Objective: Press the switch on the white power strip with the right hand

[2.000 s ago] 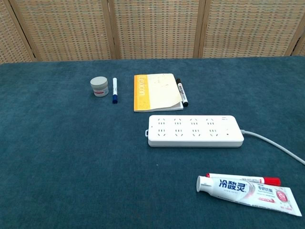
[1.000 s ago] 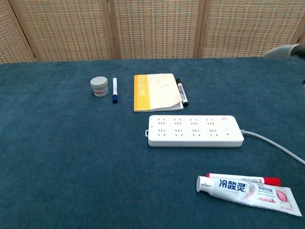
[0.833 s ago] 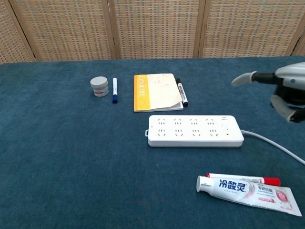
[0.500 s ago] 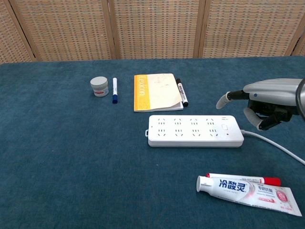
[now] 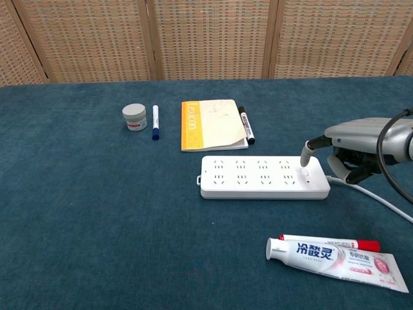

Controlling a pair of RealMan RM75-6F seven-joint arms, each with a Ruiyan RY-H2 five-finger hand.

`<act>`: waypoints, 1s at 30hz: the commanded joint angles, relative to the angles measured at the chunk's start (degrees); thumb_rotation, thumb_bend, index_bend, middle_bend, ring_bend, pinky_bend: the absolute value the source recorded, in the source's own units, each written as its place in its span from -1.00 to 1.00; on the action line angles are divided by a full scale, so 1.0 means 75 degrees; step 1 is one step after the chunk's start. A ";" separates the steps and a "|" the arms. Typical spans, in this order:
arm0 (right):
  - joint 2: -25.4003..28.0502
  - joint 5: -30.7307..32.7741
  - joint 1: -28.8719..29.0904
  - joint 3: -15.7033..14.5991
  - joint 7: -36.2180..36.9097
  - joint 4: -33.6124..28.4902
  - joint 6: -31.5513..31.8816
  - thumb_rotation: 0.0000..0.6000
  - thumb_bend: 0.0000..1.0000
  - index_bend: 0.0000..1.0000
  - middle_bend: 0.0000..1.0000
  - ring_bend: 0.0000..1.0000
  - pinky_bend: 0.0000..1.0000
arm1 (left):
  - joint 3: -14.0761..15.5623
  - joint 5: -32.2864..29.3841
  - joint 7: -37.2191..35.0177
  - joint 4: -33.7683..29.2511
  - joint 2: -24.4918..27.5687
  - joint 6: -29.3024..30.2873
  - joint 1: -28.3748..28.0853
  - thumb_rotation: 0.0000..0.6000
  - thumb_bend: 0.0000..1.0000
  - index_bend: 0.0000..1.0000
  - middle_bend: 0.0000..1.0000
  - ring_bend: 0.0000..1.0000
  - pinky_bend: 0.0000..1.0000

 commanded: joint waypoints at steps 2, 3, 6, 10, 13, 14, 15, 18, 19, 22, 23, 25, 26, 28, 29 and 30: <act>-0.0041 0.0120 0.0055 -0.0030 0.0007 0.0030 0.0060 1.00 0.69 -0.49 0.75 0.89 1.00 | 0.0004 -0.0010 -0.0023 0.0023 -0.0005 0.0003 0.0000 1.00 -1.00 -1.00 -1.00 -1.00 -1.00; -0.0055 0.0150 0.0069 -0.0047 0.0017 0.0038 0.0060 1.00 0.69 -0.49 0.75 0.89 1.00 | -0.0001 -0.0008 -0.0018 0.0005 -0.0004 0.0005 -0.0006 1.00 -1.00 -1.00 -1.00 -1.00 -1.00; -0.0099 0.0234 0.0124 -0.0103 -0.0003 0.0072 0.0074 1.00 0.69 -0.49 0.75 0.89 1.00 | -0.0003 -0.0031 0.0025 -0.0024 -0.0003 -0.0008 -0.0019 1.00 -1.00 -1.00 -1.00 -1.00 -1.00; -0.0155 0.0380 0.0182 -0.0187 -0.0043 0.0141 0.0087 1.00 0.69 -0.49 0.75 0.89 1.00 | 0.0007 -0.0033 0.0038 -0.0017 -0.0012 0.0002 -0.0016 1.00 -1.00 -1.00 -1.00 -1.00 -1.00; -0.0176 0.0455 0.0214 -0.0241 -0.0045 0.0177 0.0106 1.00 0.69 -0.49 0.75 0.89 1.00 | 0.0013 -0.0031 0.0037 -0.0010 -0.0017 0.0017 -0.0011 1.00 -1.00 -1.00 -1.00 -1.00 -1.00; -0.0180 0.0461 0.0221 -0.0254 -0.0055 0.0184 0.0114 1.00 0.69 -0.49 0.75 0.89 1.00 | 0.0014 -0.0028 0.0038 -0.0010 -0.0019 0.0020 -0.0011 1.00 -1.00 -1.00 -1.00 -1.00 -1.00; -0.0181 0.0469 0.0231 -0.0272 -0.0072 0.0190 0.0131 1.00 0.69 -0.49 0.75 0.89 1.00 | 0.0018 -0.0026 0.0044 -0.0010 -0.0022 0.0021 -0.0010 1.00 -1.00 -1.00 -1.00 -1.00 -1.00; -0.0196 0.0516 0.0265 -0.0305 -0.0095 0.0185 0.0163 1.00 0.69 -0.49 0.75 0.89 1.00 | 0.0030 -0.0013 0.0055 -0.0009 -0.0025 0.0030 -0.0006 1.00 -1.00 -1.00 -1.00 -1.00 -1.00; -0.0196 0.0528 0.0273 -0.0310 -0.0099 0.0181 0.0168 1.00 0.69 -0.49 0.75 0.89 1.00 | 0.0032 -0.0008 0.0054 -0.0007 -0.0026 0.0035 -0.0005 1.00 -1.00 -1.00 -1.00 -1.00 -1.00; -0.0215 0.0570 0.0312 -0.0334 -0.0138 0.0184 0.0194 1.00 0.69 -0.49 0.75 0.89 1.00 | 0.0031 0.0001 0.0054 -0.0001 -0.0031 0.0051 -0.0003 1.00 -1.00 -1.00 -1.00 -1.00 -1.00; -0.0227 0.0585 0.0326 -0.0348 -0.0156 0.0187 0.0203 1.00 0.69 -0.49 0.75 0.89 1.00 | 0.0033 0.0003 0.0057 0.0000 -0.0033 0.0054 -0.0002 1.00 -1.00 -1.00 -1.00 -1.00 -1.00; -0.0249 0.0618 0.0347 -0.0371 -0.0189 0.0194 0.0217 1.00 0.69 -0.49 0.75 0.89 1.00 | 0.0031 -0.0005 0.0071 -0.0012 -0.0037 0.0053 -0.0005 1.00 -1.00 -1.00 -1.00 -1.00 -1.00; -0.0267 0.0640 0.0361 -0.0389 -0.0213 0.0204 0.0219 1.00 0.69 -0.49 0.75 0.89 1.00 | 0.0029 -0.0012 0.0077 -0.0014 -0.0037 0.0050 -0.0008 1.00 -1.00 -1.00 -1.00 -1.00 -1.00; -0.0297 0.0684 0.0382 -0.0411 -0.0246 0.0229 0.0231 1.00 0.69 -0.49 0.75 0.89 1.00 | 0.0028 -0.0022 0.0076 -0.0010 -0.0037 0.0046 -0.0010 1.00 -1.00 -1.00 -1.00 -1.00 -1.00; -0.0316 0.0712 0.0395 -0.0424 -0.0269 0.0247 0.0238 1.00 0.69 -0.49 0.75 0.89 1.00 | 0.0028 -0.0026 0.0073 -0.0004 -0.0037 0.0047 -0.0010 1.00 -1.00 -1.00 -1.00 -1.00 -1.00; -0.0332 0.0749 0.0410 -0.0441 -0.0297 0.0266 0.0238 1.00 0.69 -0.48 0.75 0.89 1.00 | 0.0026 -0.0027 0.0067 -0.0001 -0.0037 0.0049 -0.0011 1.00 -1.00 -1.00 -1.00 -1.00 -1.00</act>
